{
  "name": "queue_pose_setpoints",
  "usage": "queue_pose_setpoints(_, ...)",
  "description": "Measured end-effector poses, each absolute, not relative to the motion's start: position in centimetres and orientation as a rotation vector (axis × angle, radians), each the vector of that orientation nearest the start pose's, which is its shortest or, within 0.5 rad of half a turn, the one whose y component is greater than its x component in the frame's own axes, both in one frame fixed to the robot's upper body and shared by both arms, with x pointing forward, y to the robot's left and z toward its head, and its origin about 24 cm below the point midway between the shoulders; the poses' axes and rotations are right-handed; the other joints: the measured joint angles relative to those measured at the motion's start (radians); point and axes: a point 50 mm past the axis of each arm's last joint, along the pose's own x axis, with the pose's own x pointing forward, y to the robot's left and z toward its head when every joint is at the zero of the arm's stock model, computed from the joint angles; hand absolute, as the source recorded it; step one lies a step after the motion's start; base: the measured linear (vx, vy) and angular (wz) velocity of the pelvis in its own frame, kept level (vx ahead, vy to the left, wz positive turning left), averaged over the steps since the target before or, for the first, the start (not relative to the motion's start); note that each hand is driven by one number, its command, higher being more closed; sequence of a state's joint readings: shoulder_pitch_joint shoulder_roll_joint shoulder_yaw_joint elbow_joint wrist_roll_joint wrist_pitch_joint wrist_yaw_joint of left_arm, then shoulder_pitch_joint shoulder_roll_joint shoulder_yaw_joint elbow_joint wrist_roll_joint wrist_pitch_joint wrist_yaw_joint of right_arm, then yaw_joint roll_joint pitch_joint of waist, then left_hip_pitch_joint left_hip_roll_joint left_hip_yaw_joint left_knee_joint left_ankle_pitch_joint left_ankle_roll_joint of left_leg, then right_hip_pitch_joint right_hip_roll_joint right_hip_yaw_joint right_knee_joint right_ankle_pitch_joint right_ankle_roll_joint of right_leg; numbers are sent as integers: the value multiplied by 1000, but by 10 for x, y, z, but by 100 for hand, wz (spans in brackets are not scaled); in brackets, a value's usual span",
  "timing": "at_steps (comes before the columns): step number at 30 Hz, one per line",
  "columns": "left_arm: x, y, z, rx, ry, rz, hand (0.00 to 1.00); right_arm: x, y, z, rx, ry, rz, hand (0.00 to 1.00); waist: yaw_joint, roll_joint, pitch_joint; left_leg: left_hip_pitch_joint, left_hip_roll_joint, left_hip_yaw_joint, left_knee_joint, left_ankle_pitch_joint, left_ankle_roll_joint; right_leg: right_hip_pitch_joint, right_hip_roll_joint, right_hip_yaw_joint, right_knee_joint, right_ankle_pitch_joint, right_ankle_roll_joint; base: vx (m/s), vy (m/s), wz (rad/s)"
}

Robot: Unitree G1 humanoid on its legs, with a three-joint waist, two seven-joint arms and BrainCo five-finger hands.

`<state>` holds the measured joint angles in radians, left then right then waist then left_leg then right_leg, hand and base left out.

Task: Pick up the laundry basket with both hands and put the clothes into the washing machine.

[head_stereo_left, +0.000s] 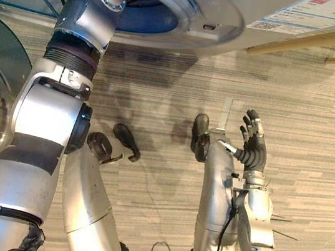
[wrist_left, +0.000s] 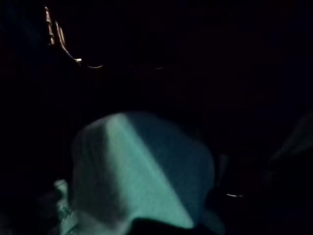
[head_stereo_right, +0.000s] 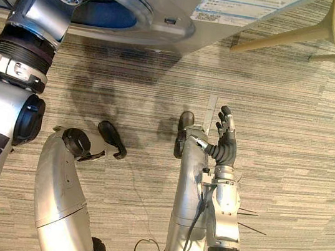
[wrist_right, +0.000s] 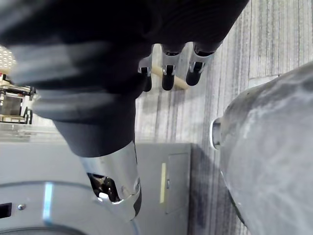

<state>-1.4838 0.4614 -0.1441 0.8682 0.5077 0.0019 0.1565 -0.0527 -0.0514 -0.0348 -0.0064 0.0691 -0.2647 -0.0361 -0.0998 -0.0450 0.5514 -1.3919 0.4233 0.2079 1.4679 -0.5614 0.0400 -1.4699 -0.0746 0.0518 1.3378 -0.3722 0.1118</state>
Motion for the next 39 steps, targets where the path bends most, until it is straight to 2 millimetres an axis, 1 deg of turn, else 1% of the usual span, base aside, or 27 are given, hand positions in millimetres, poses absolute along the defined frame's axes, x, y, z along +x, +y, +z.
queue_pose_setpoints(3, 389, 167, 385, 738, -695, 339, 0, 254, -167, 75, 20, -298, -63, 0, 2, 0, 0, 9, -9, -9, -21, 14, 0, 23, -12, -16, -16, 1, -1, -38, -20, 12)
queue_pose_setpoints(5, 385, 172, 385, 659, -725, 351, 0, 254, -167, 74, 18, -296, -67, 0, 2, 0, 0, 12, -17, -16, -30, 21, -4, 31, -17, -21, -20, 0, -2, -20, -32, 18)
queue_pose_setpoints(7, 381, 182, 379, 561, -745, 381, 0, 254, -168, 74, 17, -297, -69, 0, 6, 1, -1, 23, -25, -18, -45, 29, -7, 42, -24, -26, -23, 0, -3, -15, -43, 17)
queue_pose_setpoints(9, 379, 200, 359, 448, -730, 437, 0, 254, -164, 73, 16, -291, -65, 0, 10, 1, -1, 59, -39, -20, -77, 43, -17, 80, -35, -37, -40, -4, -10, -12, -72, 21)
queue_pose_setpoints(10, 378, 205, 352, 422, -722, 450, 0, 254, -163, 72, 15, -286, -64, 0, 10, 1, -1, 73, -41, -20, -87, 46, -19, 95, -37, -40, -48, -5, -11, -4, -98, 21)
queue_pose_setpoints(11, 376, 212, 332, 372, -706, 472, 0, 254, -157, 68, 9, -272, -49, 0, 17, 2, -2, 108, -43, -22, -112, 54, -27, 134, -40, -51, -68, -6, -13, 8, -97, 18)
queue_pose_setpoints(12, 377, 213, 309, 346, -671, 472, 0, 253, -155, 65, -1, -256, -43, 0, 30, 2, -2, 156, -48, -21, -142, 61, -37, 182, -42, -58, -91, -8, -18, 10, -119, 19)
queue_pose_setpoints(13, 376, 212, 296, 340, -650, 465, 0, 252, -155, 63, -7, -247, -43, 0, 36, 2, -3, 181, -55, -21, -159, 66, -41, 207, -46, -62, -103, -11, -22, 20, -117, 30)
queue_pose_setpoints(14, 373, 214, 270, 309, -607, 457, 0, 251, -155, 60, -16, -233, -46, 0, 39, 3, -5, 236, -64, -22, -198, 78, -46, 266, -54, -75, -131, -13, -27, 32, -124, 38)
queue_pose_setpoints(15, 369, 213, 236, 275, -547, 445, 0, 250, -156, 58, -25, -225, -54, 0, 45, 3, -6, 302, -77, -27, -241, 90, -59, 339, -61, -84, -166, -17, -34, 50, -144, 44)
queue_pose_setpoints(16, 364, 210, 204, 231, -478, 421, 0, 248, -159, 54, -33, -207, -71, 0, 53, 8, -22, 351, -83, -26, -279, 97, -66, 392, -67, -99, -197, -20, -39, 49, -120, 37)
queue_pose_setpoints(17, 357, 207, 166, 192, -380, 403, 0, 245, -162, 46, -41, -171, -86, 0, 59, 9, -66, 381, -93, -26, -319, 108, -74, 425, -70, -112, -229, -20, -40, 53, -96, 28)
queue_pose_setpoints(18, 350, 205, 141, 166, -312, 394, 0, 243, -164, 40, -51, -142, -90, 0, 61, 9, -93, 405, -98, -25, -347, 116, -77, 450, -72, -115, -251, -20, -40, 101, -95, 36)
queue_pose_setpoints(19, 333, 201, 95, 129, -178, 377, 0, 240, -167, 30, -60, -92, -104, 0, 63, 10, -121, 476, -115, -25, -408, 134, -86, 525, -84, -132, -295, -20, -42, 169, -116, 39)
queue_pose_setpoints(20, 315, 197, 59, 102, -66, 358, 0, 239, -169, 22, -69, -51, -111, 0, 67, 8, -133, 549, -126, -22, -457, 146, -97, 597, -86, -140, -333, -20, -43, 221, -133, 36)
queue_pose_setpoints(21, 303, 193, 39, 88, 1, 347, 0, 237, -170, 16, -72, -22, -113, 0, 73, 11, -149, 587, -129, -18, -487, 152, -100, 634, -87, -146, -360, -18, -45, 187, -105, 19)
queue_pose_setpoints(22, 288, 186, 12, 78, 97, 317, 0, 235, -172, 6, -77, 28, -115, 0, 85, 11, -171, 646, -137, -10, -536, 164, -109, 690, -88, -154, -401, -13, -54, 178, -76, 14)
queue_pose_setpoints(24, 262, 179, -29, 70, 255, 281, 0, 228, -174, -13, -83, 125, -116, 0, 92, 11, -194, 757, -155, -5, -628, 193, -115, 806, -98, -179, -474, -6, -58, 171, -52, 30)
queue_pose_setpoints(25, 247, 176, -49, 64, 345, 260, 0, 222, -174, -25, -84, 186, -119, 0, 93, 11, -217, 815, -165, -4, -683, 210, -120, 866, -100, -193, -522, 2, -59, 169, -39, 31)
queue_pose_setpoints(26, 227, 174, -72, 48, 447, 249, 0, 215, -176, -39, -85, 249, -123, 0, 96, 11, -245, 888, -174, 8, -753, 233, -125, 937, -100, -205, -583, 18, -58, 134, -25, 20)
queue_pose_setpoints(27, 216, 174, -83, 29, 502, 245, 0, 211, -176, -46, -84, 283, -126, 0, 98, 12, -262, 927, -181, 16, -796, 246, -126, 975, -100, -212, -620, 27, -56, 135, -30, 8)
queue_pose_setpoints(28, 199, 173, -97, 6, 576, 243, 0, 203, -177, -58, -82, 342, -132, 0, 102, 12, -292, 985, -188, 28, -862, 269, -129, 1027, -98, -219, -676, 46, -55, 103, -28, 1)
queue_pose_setpoints(29, 184, 173, -108, -11, 635, 246, 0, 194, -178, -68, -67, 395, -143, 0, 111, 13, -318, 1032, -197, 40, -921, 291, -132, 1066, -95, -221, -725, 59, -51, 135, -32, 2)
queue_pose_setpoints(30, 169, 173, -120, -36, 702, 252, 0, 184, -181, -82, -49, 464, -160, 0, 113, 25, -345, 1078, -203, 43, -988, 318, -137, 1116, -86, -234, -794, 86, -50, 131, -13, 4)
queue_pose_setpoints(33, 141, 176, -138, -43, 826, 256, 0, 160, -192, -113, -12, 642, -227, 0, 113, 51, -386, 1195, -225, 52, -1167, 400, -144, 1237, -60, -247, -980, 165, -46, 134, 11, 3)
queue_pose_setpoints(36, 130, 182, -144, -34, 872, 247, 0, 143, -202, -128, 10, 741, -278, 0, 112, 70, -398, 1274, -232, 77, -1248, 433, -150, 1308, -32, -217, -1089, 226, -43, 57, 21, -32)
queue_pose_setpoints(39, 130, 181, -145, -28, 879, 237, 0, 134, -211, -133, 8, 786, -308, 0, 110, 72, -406, 1302, -245, 49, -1252, 437, -150, 1332, -14, -170, -1139, 260, -39, 9, 18, -50)
